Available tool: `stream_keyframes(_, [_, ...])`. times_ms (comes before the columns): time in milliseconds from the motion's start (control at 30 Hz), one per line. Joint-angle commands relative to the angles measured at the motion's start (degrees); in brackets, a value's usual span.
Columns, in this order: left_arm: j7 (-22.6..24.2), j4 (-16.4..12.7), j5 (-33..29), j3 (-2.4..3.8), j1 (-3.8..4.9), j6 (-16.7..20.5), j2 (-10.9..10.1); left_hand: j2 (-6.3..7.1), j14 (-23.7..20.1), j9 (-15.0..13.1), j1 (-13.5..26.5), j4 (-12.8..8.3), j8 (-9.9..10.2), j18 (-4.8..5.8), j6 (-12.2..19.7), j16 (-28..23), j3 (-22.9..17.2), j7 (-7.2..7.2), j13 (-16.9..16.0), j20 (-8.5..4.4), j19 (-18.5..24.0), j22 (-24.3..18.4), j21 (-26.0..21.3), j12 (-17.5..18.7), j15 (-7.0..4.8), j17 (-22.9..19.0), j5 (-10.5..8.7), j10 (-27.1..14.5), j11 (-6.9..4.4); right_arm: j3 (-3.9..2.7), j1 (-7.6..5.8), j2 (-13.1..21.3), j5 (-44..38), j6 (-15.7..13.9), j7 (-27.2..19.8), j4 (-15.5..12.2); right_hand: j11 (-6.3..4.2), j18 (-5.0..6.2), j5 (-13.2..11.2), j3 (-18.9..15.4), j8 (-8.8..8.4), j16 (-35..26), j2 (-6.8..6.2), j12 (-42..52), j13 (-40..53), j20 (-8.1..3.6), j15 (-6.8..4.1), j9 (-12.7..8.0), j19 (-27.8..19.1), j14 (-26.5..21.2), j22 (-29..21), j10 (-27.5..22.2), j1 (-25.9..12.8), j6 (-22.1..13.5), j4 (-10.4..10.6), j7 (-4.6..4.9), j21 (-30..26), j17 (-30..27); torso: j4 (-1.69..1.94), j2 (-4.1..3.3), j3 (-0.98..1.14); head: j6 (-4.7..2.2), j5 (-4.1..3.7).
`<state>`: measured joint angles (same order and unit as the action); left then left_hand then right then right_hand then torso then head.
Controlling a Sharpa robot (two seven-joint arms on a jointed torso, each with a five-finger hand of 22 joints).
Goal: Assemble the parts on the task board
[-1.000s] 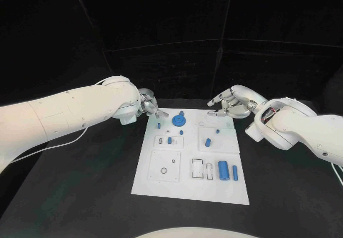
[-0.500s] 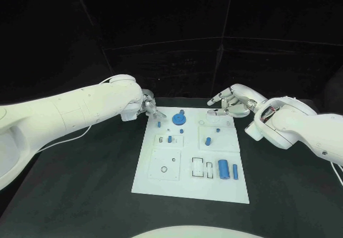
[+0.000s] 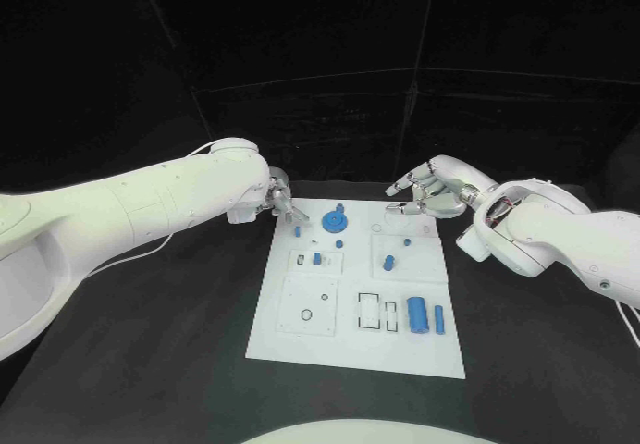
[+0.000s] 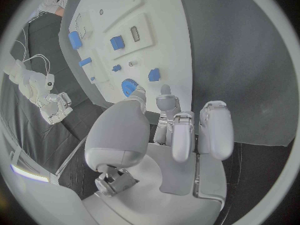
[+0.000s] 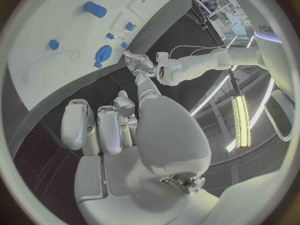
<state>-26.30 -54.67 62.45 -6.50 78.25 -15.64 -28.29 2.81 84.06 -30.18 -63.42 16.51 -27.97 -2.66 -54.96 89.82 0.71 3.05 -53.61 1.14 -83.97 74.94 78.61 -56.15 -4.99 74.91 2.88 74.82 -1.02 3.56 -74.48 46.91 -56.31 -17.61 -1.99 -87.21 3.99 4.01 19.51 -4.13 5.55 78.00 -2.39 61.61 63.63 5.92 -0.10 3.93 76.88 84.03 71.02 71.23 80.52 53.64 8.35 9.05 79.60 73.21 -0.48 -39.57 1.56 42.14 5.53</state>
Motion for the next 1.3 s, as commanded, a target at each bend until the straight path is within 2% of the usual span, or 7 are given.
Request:
stream_keyframes(33, [1.12, 0.08, 1.16, 0.02, 0.03, -2.37, 0.22, -0.49, 5.94, 0.09, 0.02, 0.03, 0.38, -0.63, -0.41, 0.18, 0.29, 0.13, -0.09, 0.53, -0.38, 0.85, 0.34, -0.23, 0.45, 15.09, 0.18, -0.02, 0.02, -0.04, -0.11, -0.1, -0.11, 0.35, -0.15, -0.01, 0.01, 0.39, 0.18, -0.28, 0.21, -0.36, 0.4, -0.01, -0.04, 0.1, -0.24, -0.01, -0.23, 2.28, -0.08, -0.53, -0.04, -0.13, 0.11, 0.01, -0.26, -0.05, 0.09, -0.02, 0.04, 0.02, -0.02])
stream_keyframes(167, [0.95, 0.18, 1.19, -0.02, -0.04, -2.71, 0.48, -0.71, 5.94, 0.2, -0.29, -0.03, 0.4, -0.61, -0.67, 0.18, 0.41, 0.08, -0.13, 0.55, -0.42, 0.96, 0.41, -0.34, 0.44, 15.09, 0.19, 0.03, -0.01, -0.04, -0.11, -0.19, -0.11, 0.37, -0.14, 0.03, 0.0, 0.39, 0.34, -0.29, 0.23, -0.39, 0.46, 0.02, -0.03, 0.1, -0.25, 0.0, -0.2, 2.28, -0.06, -0.53, 0.04, -0.11, 0.12, 0.0, -0.25, -0.08, 0.08, -0.01, 0.06, 0.07, 0.02])
stream_keyframes(300, [0.79, 0.21, 1.2, -0.6, -0.06, -2.96, 0.58, -0.92, 5.94, 0.29, -0.58, -0.07, 0.43, -0.6, -0.85, 0.18, 0.48, 0.05, -0.17, 0.55, -0.45, 1.02, 0.44, -0.42, 0.43, 15.09, 0.19, 0.07, -0.03, -0.04, -0.11, -0.28, -0.11, 0.38, -0.14, 0.06, 0.0, 0.39, 0.46, -0.3, 0.25, -0.42, 0.5, 0.02, -0.04, 0.1, -0.25, 0.0, -0.21, 2.27, -0.07, -0.54, 0.1, -0.09, 0.12, 0.0, -0.26, -0.11, -0.02, 0.03, 0.03, 0.12, 0.12])
stream_keyframes(467, [0.83, 0.17, 1.2, -0.9, -0.1, -2.91, 0.65, -1.04, 5.94, 0.37, -0.82, -0.12, 0.47, -0.61, -0.96, 0.18, 0.54, 0.03, -0.14, 0.56, -0.45, 1.01, 0.43, -0.44, 0.42, 15.09, 0.19, 0.07, -0.05, -0.04, -0.11, -0.27, -0.11, 0.36, -0.13, 0.08, 0.0, 0.39, 0.46, -0.3, 0.25, -0.42, 0.5, 0.02, -0.04, 0.1, -0.25, 0.0, -0.21, 2.27, -0.07, -0.54, 0.1, -0.09, 0.12, 0.0, -0.26, -0.11, 0.03, 0.03, 0.01, 0.08, -0.05])
stream_keyframes(967, [1.49, 0.21, 1.19, -1.04, -0.16, -2.89, 0.91, -2.24, 5.94, 0.84, -2.66, -0.36, 0.69, -0.59, -1.64, 0.18, 0.68, -0.05, -0.04, 0.56, -0.5, 1.17, 0.47, -0.58, 0.41, 15.09, 0.2, 0.15, -0.11, -0.04, -0.11, -0.37, -0.11, 0.36, -0.12, 0.17, -0.01, 0.39, 0.63, -0.31, 0.28, -0.51, 0.57, 0.07, -0.01, 0.09, -0.26, 0.01, -0.19, 2.25, -0.06, -0.52, 0.18, -0.06, 0.13, -0.01, -0.27, -0.21, 0.07, 0.01, 0.04, -0.01, -0.05])
stream_keyframes(1167, [1.88, 0.25, 1.15, -1.04, -0.16, -2.97, 1.06, -3.06, 5.94, 1.09, -3.61, -0.48, 0.84, -0.57, -1.89, 0.18, 0.61, -0.06, 0.16, 0.58, -0.52, 1.25, 0.49, -0.49, 0.44, 15.09, 0.21, 0.14, -0.11, -0.04, -0.11, -0.44, -0.11, 0.4, -0.12, 0.23, -0.02, 0.4, 0.74, -0.31, 0.3, -0.63, 0.63, 0.11, 0.01, 0.09, -0.26, 0.02, -0.23, 2.22, -0.13, -0.49, 0.22, -0.05, 0.15, -0.01, -0.31, -0.35, 0.07, -0.03, 0.0, 0.21, 0.02])
stream_keyframes(1300, [2.04, 0.22, 1.08, -1.04, -0.16, -3.16, 1.1, -3.51, 5.94, 1.22, -4.23, -0.63, 0.93, -0.56, -2.03, 0.18, 0.52, -0.07, 0.21, 0.59, -0.54, 1.3, 0.51, -0.5, 0.45, 15.09, 0.22, 0.17, -0.12, -0.04, -0.11, -0.5, -0.11, 0.45, -0.11, 0.27, -0.02, 0.4, 0.74, -0.31, 0.3, -0.63, 0.63, 0.11, 0.01, 0.09, -0.26, 0.02, -0.23, 2.22, -0.13, -0.49, 0.22, -0.05, 0.15, -0.01, -0.31, -0.35, 0.08, 0.0, 0.05, 0.3, 0.07])
